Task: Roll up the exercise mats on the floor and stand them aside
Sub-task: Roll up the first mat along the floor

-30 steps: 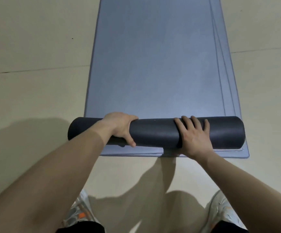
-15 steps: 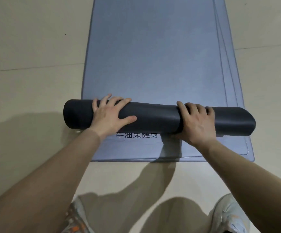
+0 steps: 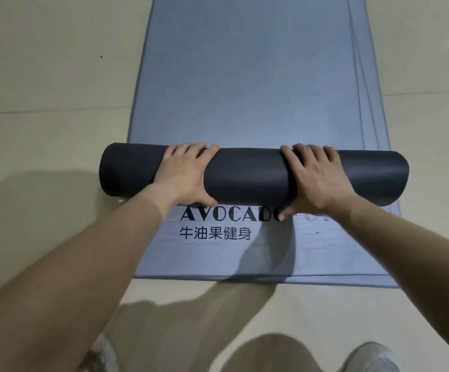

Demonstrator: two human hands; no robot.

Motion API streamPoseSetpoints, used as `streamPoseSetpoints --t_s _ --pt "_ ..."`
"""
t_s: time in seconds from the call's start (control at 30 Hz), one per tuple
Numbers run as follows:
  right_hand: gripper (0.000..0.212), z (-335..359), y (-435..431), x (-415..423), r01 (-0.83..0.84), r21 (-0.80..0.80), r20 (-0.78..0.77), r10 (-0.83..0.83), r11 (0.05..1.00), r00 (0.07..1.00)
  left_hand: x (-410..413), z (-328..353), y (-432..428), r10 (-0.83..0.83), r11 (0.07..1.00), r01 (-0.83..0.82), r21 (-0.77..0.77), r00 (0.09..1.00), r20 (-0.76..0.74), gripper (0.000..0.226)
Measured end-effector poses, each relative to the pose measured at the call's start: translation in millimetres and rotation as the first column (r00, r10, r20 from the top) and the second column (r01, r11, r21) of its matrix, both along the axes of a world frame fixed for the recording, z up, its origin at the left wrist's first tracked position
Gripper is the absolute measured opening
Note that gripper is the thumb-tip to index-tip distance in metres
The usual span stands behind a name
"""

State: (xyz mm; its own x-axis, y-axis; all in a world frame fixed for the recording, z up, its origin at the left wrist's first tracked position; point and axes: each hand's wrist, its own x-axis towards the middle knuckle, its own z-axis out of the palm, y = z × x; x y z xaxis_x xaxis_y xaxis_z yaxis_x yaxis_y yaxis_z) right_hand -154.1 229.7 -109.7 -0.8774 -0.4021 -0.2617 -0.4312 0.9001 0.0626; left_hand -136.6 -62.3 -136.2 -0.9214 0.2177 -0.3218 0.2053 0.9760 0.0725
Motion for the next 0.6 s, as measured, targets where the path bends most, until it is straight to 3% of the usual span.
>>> streamPoseSetpoints --t_s 0.13,0.2,0.33,0.37,0.5,0.6 --pt "0.132 -3 -6 3 0.001 0.058 -0.026 0.0 0.998 1.0 -13 13 0 -0.012 1.0 0.013 -0.017 0.997 0.076 0.129" --pt "0.124 5 -7 6 0.012 0.069 0.056 -0.016 0.998 0.998 -4 24 4 -0.012 1.0 0.016 -0.026 0.99 0.141 0.126" --pt "0.121 18 3 54 -0.014 0.067 0.312 -0.007 0.998 0.95 44 42 12 -0.005 1.0 0.014 -0.019 0.91 0.414 0.121" --pt "0.121 20 5 68 -0.015 0.061 0.35 -0.007 0.998 0.937 64 43 15 0.0 0.999 0.014 -0.031 0.916 0.401 0.121" --pt "0.114 30 4 79 0.05 0.015 0.495 -0.051 0.999 0.868 145 40 30 0.006 0.982 0.015 -0.187 0.994 0.108 0.131" --pt "0.128 25 5 88 0.089 0.042 0.445 -0.098 0.995 0.89 138 37 22 -0.048 0.987 0.066 -0.149 0.992 0.121 0.121"
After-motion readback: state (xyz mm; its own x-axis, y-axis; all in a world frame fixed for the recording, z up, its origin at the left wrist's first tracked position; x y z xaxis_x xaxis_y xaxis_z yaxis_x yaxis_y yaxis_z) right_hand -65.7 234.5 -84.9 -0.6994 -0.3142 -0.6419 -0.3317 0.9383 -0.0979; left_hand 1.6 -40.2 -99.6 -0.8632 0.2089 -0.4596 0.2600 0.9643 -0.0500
